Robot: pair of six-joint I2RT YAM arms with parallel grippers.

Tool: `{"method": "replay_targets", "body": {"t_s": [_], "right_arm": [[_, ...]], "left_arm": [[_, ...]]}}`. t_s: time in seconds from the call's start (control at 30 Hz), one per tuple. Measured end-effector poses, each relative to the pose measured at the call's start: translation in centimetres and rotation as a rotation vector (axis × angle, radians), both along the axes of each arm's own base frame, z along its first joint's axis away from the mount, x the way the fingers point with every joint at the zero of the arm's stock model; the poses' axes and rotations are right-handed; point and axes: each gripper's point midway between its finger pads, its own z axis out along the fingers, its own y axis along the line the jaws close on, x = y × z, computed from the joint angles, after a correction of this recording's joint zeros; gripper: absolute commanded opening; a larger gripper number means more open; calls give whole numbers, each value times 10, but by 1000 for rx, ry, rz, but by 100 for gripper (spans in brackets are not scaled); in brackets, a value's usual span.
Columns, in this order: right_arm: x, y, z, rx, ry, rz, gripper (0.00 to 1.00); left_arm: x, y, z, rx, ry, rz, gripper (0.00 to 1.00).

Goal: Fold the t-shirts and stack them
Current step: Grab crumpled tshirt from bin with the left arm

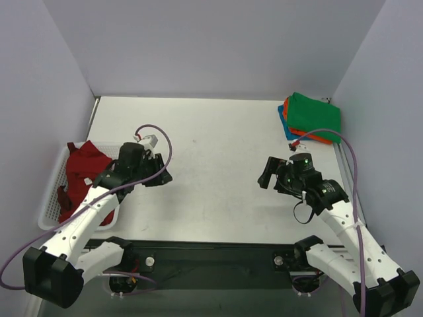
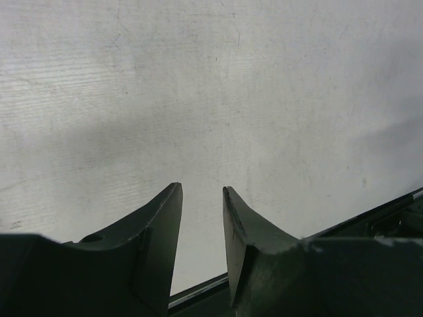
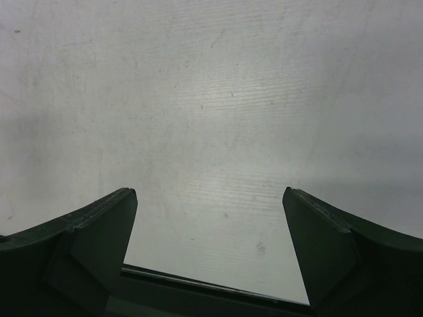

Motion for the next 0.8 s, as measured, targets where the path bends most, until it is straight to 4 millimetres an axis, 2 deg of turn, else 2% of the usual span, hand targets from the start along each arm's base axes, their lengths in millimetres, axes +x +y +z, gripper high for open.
{"method": "replay_targets", "body": {"t_s": [0.13,0.17,0.23,0.33,0.4,0.5,0.6,0.8], "right_arm": [[-2,-2,1,-11,-13,7,100],[-2,-3,2,-12,-18,8,100],[-4,-4,3,-14,-26,12,100],[-6,-5,3,-13,-34,14,100],[-7,-5,3,-12,-33,14,100],[-7,-4,3,-10,-34,16,100],[-8,-4,2,-8,-28,21,100],[-10,-2,1,1,-26,30,100]], "left_arm": [[6,9,12,25,-16,45,47],[10,13,18,30,-27,67,53],[21,27,31,40,-48,138,56],[43,70,46,84,-83,321,66],[52,109,51,126,-95,473,79],[54,169,50,173,-74,711,79],[48,217,41,227,-30,905,80],[36,271,15,367,66,1153,79]]}}
